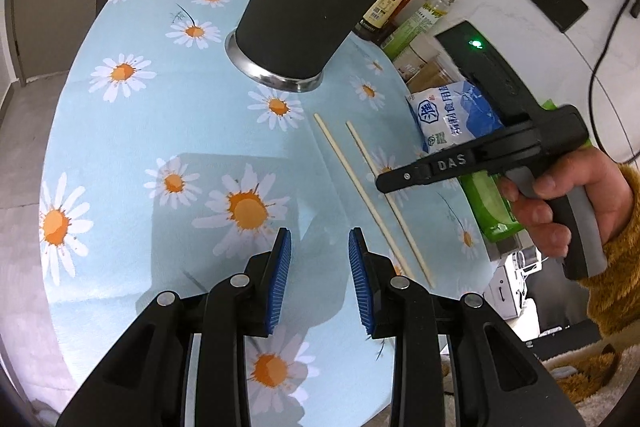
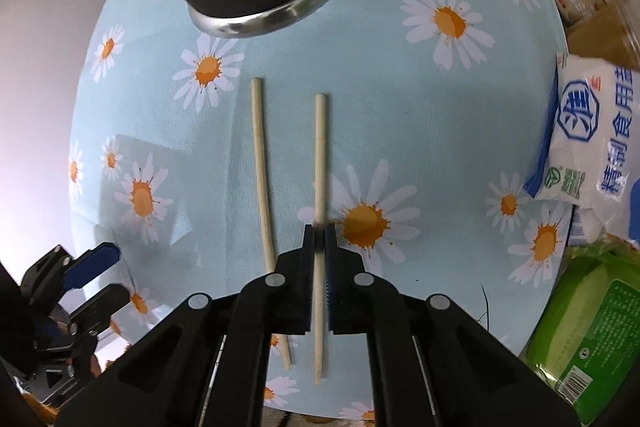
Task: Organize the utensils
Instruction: 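Grasp a chopstick with the right gripper while the left gripper grasps another, then lift both chopsticks over the black holder and release them inside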
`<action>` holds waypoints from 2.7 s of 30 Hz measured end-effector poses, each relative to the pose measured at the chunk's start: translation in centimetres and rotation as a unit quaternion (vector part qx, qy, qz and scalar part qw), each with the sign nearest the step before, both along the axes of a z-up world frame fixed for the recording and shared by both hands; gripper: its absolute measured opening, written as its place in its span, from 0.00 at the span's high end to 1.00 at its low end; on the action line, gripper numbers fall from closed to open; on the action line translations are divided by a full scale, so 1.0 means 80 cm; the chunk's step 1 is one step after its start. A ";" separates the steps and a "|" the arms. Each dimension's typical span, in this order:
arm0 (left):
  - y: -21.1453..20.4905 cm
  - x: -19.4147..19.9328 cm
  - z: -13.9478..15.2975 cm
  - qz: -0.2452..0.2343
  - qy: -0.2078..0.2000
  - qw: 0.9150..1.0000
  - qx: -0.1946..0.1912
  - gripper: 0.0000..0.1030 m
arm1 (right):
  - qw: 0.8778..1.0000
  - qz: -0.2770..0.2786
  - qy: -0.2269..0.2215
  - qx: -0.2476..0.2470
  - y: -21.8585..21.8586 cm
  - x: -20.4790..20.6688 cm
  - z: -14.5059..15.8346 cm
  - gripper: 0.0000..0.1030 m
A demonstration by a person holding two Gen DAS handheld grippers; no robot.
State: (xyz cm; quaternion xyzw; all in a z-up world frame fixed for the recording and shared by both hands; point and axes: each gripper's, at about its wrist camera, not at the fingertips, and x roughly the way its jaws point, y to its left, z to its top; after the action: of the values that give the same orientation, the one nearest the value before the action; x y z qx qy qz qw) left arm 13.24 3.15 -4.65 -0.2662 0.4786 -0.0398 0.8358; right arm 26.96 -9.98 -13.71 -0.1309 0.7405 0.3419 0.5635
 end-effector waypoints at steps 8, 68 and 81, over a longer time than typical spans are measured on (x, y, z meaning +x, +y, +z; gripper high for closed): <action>-0.028 0.056 -0.003 0.010 0.076 0.996 0.050 0.72 | 0.996 -0.020 0.000 0.084 -0.050 0.019 0.025 0.95; 0.010 0.052 0.046 0.026 0.074 0.995 0.059 0.96 | 0.956 -0.117 -0.045 0.265 -0.081 0.007 0.121 0.95; 0.019 0.067 0.114 -0.016 -0.028 0.997 0.072 0.96 | 0.913 -0.148 -0.140 0.354 -0.081 0.023 0.187 0.95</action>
State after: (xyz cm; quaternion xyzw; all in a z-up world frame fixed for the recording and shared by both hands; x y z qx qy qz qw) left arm 18.63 4.64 4.45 -0.1961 0.4610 -0.0260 0.8651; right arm 28.82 -16.48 1.25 0.1414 0.4955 0.4726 0.7150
